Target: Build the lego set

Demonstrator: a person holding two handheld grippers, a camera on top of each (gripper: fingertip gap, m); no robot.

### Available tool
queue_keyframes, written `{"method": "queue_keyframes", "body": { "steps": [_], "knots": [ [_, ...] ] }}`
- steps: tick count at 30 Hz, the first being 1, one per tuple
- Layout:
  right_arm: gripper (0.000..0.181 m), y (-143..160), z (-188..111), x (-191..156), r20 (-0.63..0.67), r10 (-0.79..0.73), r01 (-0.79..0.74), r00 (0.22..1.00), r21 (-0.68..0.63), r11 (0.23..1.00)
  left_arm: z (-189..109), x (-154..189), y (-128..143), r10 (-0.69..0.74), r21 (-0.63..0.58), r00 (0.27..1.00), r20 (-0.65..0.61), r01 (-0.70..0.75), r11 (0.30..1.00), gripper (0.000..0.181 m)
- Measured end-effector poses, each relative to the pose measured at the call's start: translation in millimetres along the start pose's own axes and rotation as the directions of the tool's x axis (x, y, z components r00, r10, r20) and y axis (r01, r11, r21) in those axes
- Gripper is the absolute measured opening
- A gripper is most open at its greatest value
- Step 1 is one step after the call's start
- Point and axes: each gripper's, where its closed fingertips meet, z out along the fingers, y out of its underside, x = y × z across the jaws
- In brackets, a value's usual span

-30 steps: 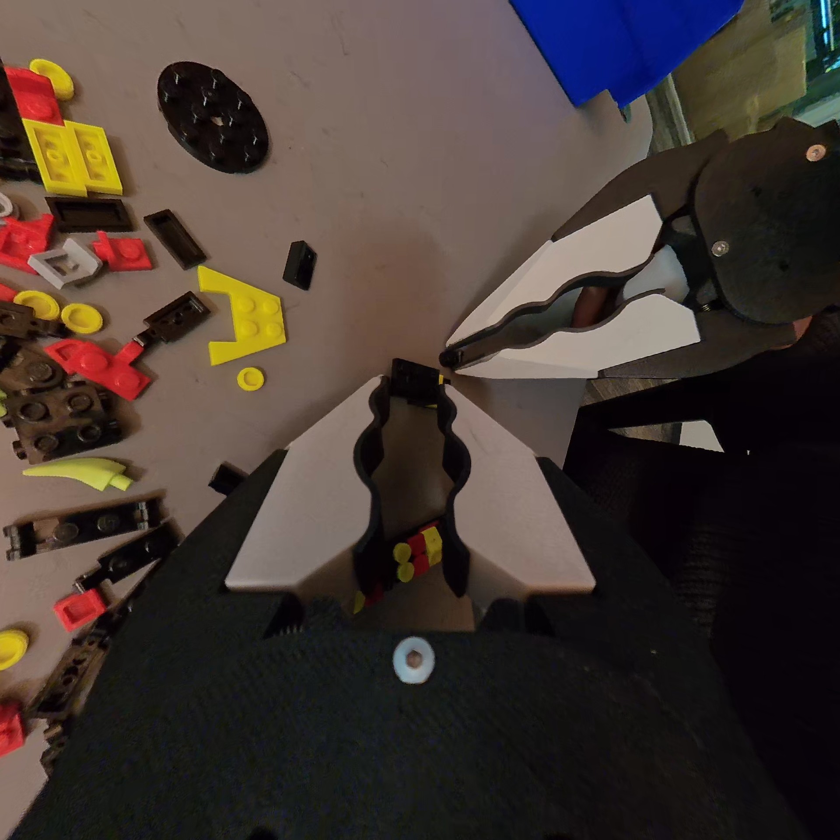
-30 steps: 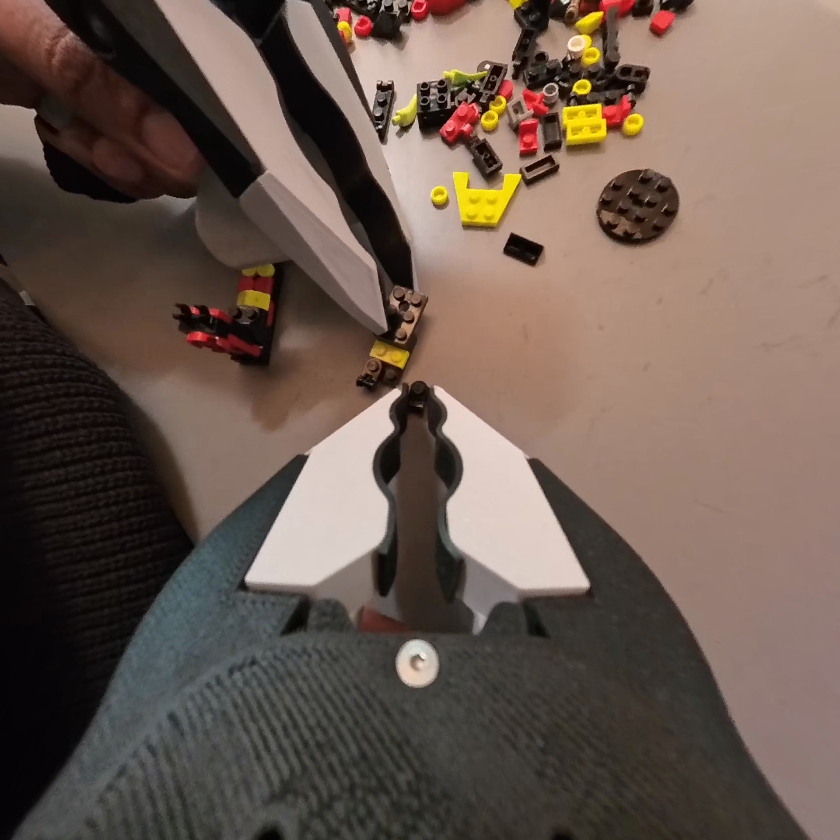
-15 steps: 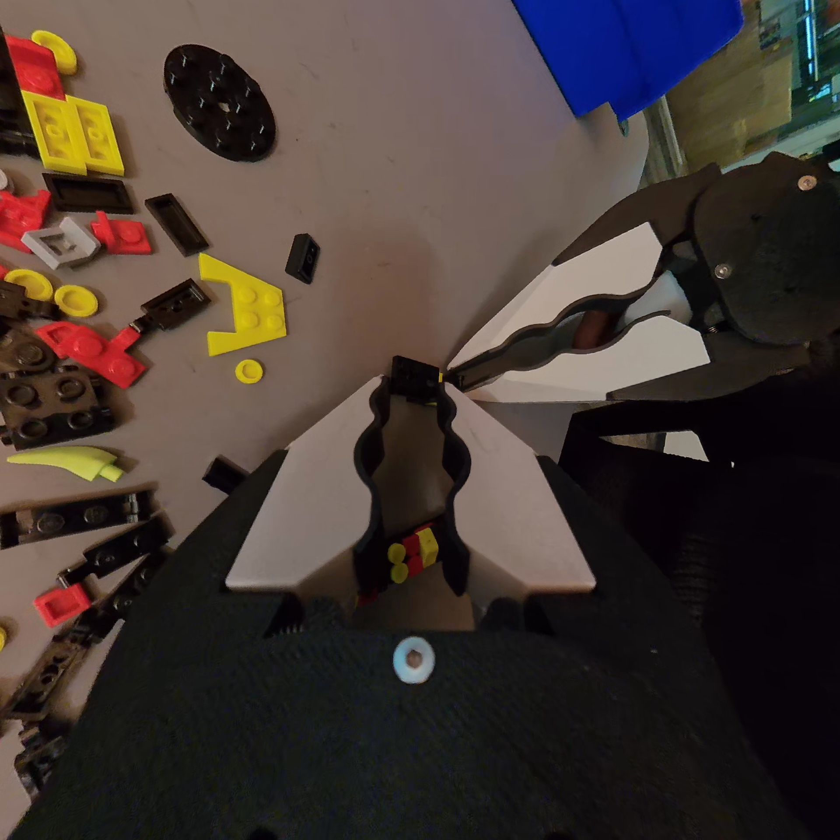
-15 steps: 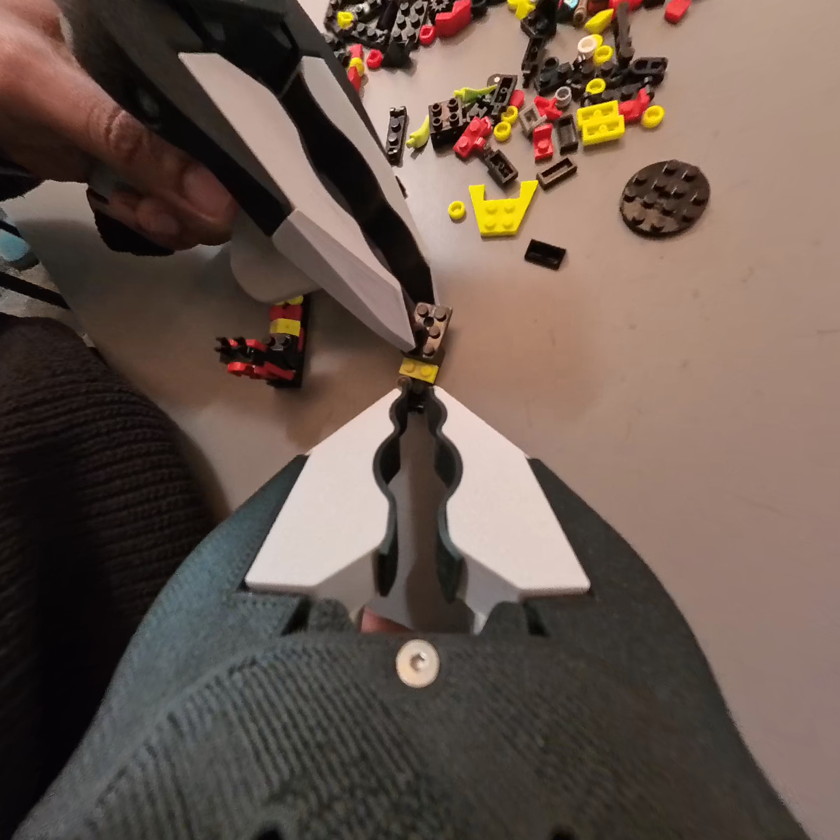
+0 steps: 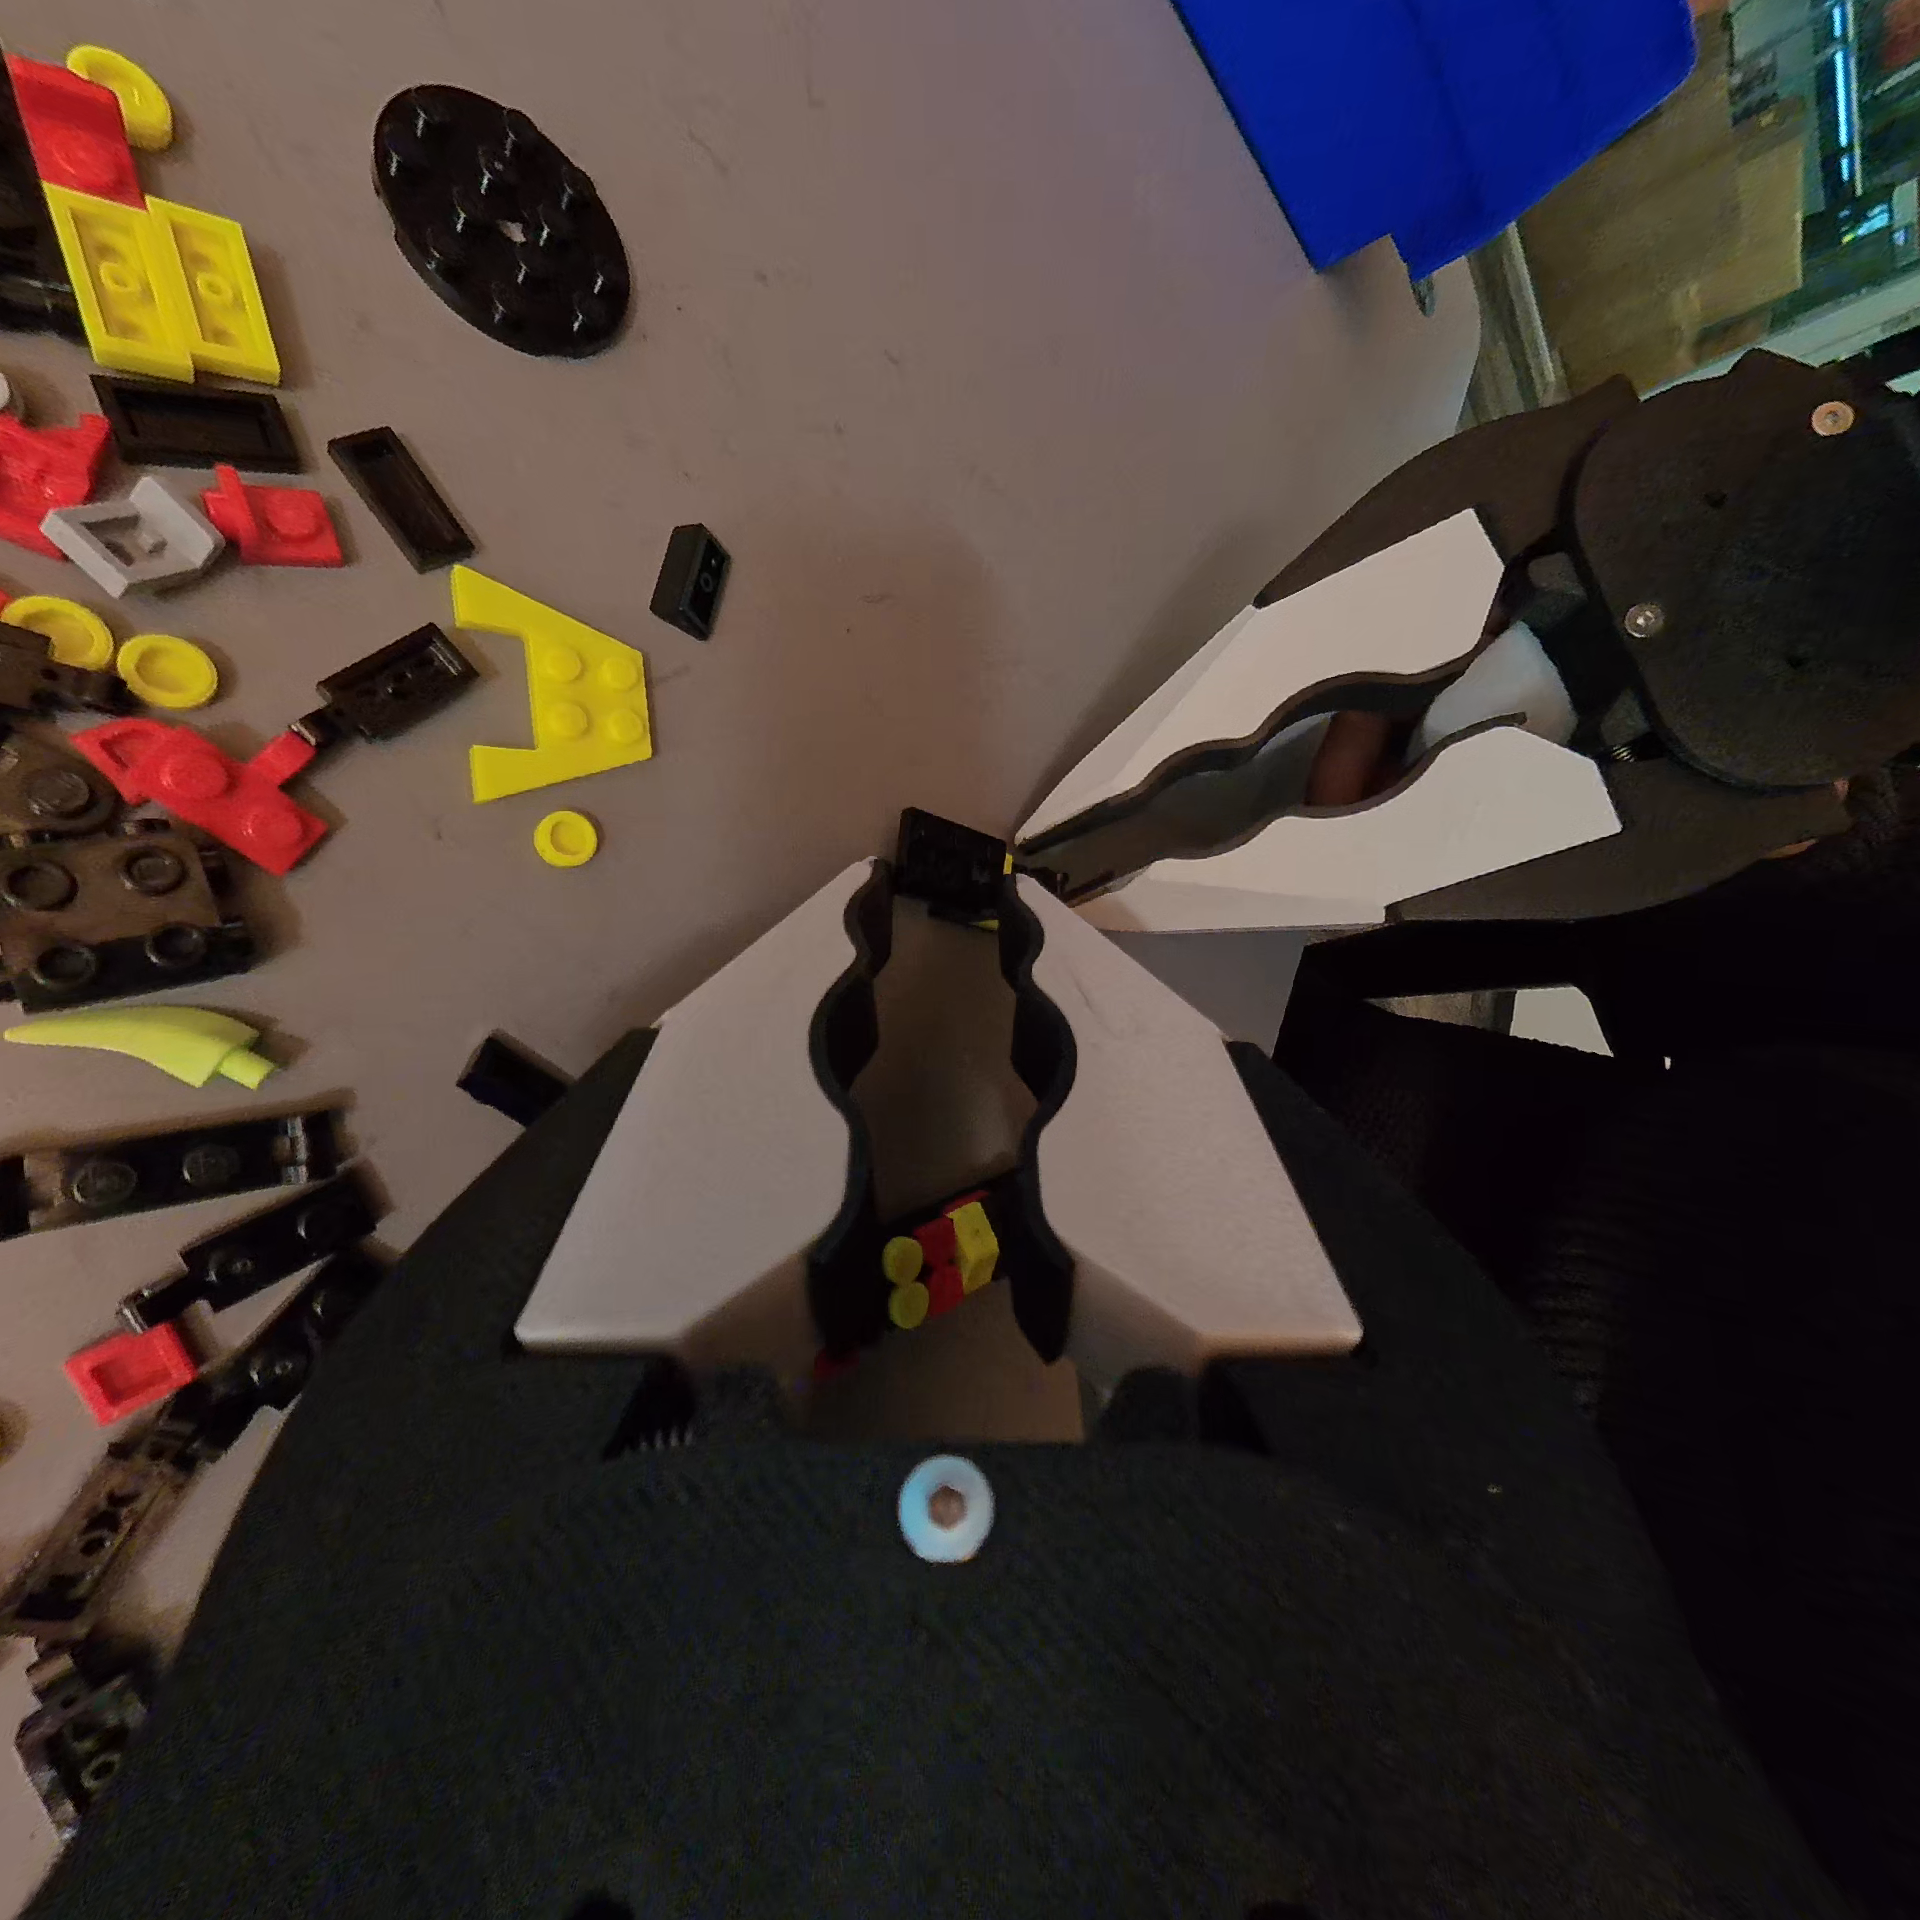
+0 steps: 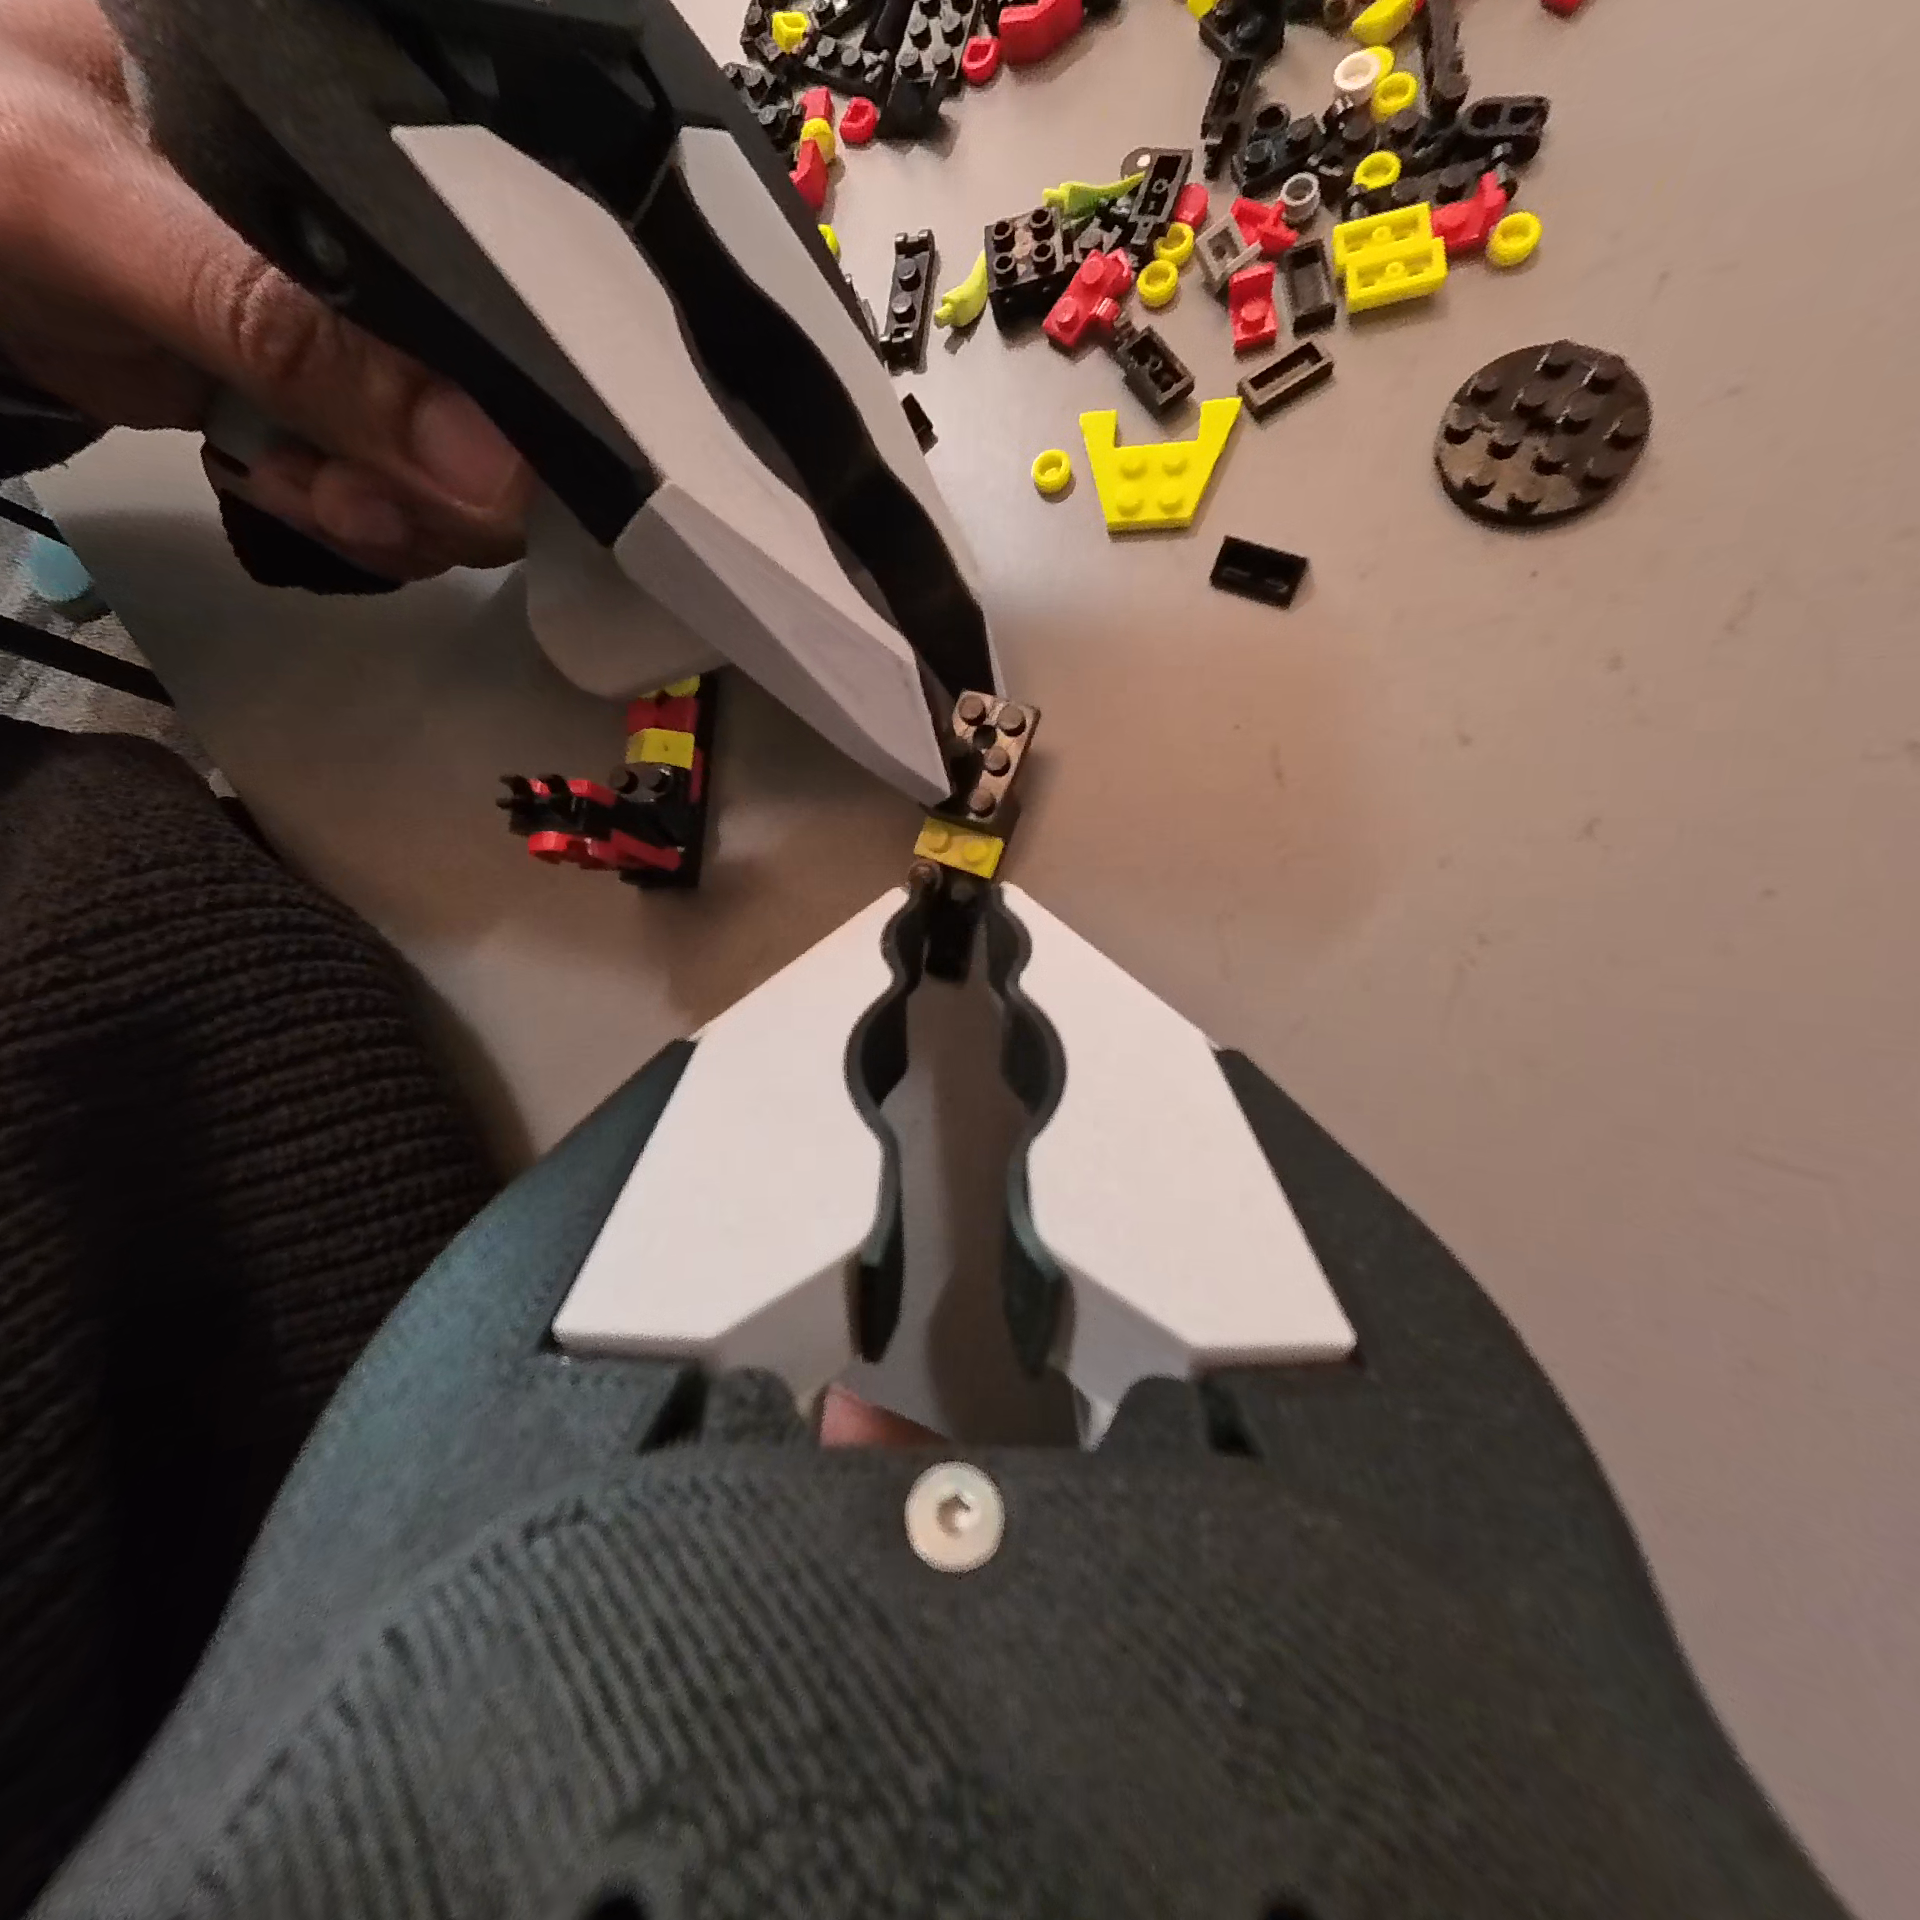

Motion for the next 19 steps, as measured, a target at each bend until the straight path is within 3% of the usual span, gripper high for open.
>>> {"method": "queue_keyframes", "body": {
  "steps": [10, 19],
  "knots": [
    [0.011, -4.3, -21.6, 23.8, -0.054, -0.072, 0.075, 0.996, 0.045, 0.996, -1.0, -0.9, -0.4, -0.001, 0.001, 1.000, 0.000, 0.001, 1.000, 0.019],
    [0.011, 6.5, -9.9, 0.2, 0.040, -0.116, 0.116, 0.992, -0.010, 0.993, -3.0, -2.6, -0.3, -0.002, 0.002, 1.000, 0.007, 0.002, 1.000, 0.019]
  ]
}}
